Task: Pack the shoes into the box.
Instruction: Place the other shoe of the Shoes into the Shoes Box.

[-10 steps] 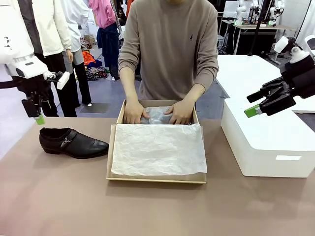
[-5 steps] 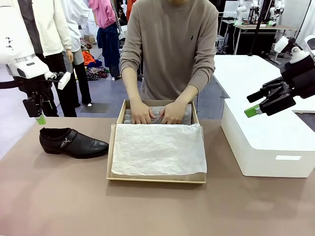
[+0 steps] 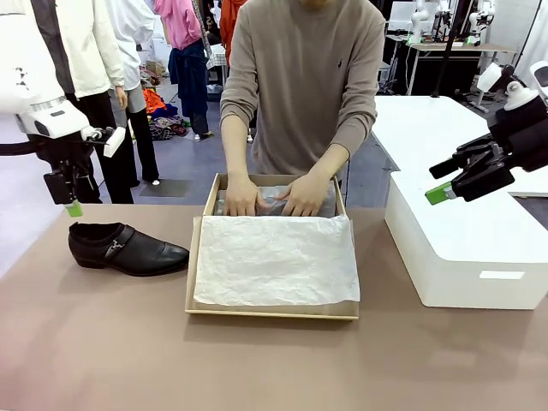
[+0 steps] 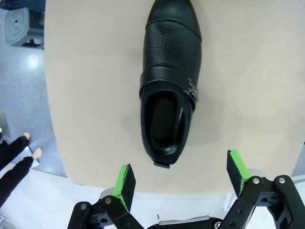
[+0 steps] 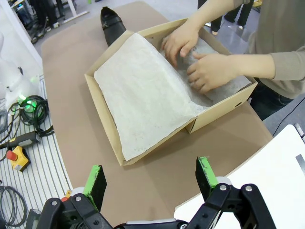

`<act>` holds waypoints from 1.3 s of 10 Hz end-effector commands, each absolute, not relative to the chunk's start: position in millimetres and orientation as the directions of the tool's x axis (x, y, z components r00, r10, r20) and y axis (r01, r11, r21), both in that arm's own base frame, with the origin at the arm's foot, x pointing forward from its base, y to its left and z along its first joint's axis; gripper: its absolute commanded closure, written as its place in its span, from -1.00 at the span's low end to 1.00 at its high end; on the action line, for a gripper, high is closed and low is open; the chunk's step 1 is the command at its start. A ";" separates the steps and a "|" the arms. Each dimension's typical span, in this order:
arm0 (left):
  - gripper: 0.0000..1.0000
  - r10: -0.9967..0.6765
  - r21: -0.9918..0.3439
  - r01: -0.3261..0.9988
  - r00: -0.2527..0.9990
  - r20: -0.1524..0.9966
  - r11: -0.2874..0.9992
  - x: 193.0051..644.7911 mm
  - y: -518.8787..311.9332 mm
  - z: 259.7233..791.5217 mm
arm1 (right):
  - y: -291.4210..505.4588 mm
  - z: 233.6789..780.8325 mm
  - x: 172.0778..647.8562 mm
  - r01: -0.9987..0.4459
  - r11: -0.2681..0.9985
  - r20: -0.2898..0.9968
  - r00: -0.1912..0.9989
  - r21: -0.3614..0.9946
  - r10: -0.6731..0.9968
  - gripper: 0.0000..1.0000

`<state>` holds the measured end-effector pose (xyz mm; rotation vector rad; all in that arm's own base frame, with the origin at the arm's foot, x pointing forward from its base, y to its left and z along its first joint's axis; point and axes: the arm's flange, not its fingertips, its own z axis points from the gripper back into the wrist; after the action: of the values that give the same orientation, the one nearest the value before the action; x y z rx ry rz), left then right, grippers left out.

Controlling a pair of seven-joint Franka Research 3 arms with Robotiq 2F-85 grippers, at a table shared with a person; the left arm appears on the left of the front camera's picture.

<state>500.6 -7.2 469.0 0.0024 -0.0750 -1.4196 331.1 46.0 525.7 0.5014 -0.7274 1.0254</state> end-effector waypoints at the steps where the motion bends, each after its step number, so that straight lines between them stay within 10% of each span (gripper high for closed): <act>1: -1.00 -0.991 0.054 0.990 0.133 0.027 0.134 527.1 -1.5 459.9 | 45.3 525.4 334.2 -0.908 0.417 0.768 0.292 0.035 0.570 -1.00; 13: -1.00 -0.996 -0.014 0.997 0.076 0.052 0.075 569.6 7.5 389.8 | 45.3 525.4 334.2 -0.908 0.417 0.768 0.292 0.035 0.570 -1.00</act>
<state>562.3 4.8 389.8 -0.0371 -0.0153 -1.4811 331.1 46.0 525.7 0.5013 -0.7274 1.0255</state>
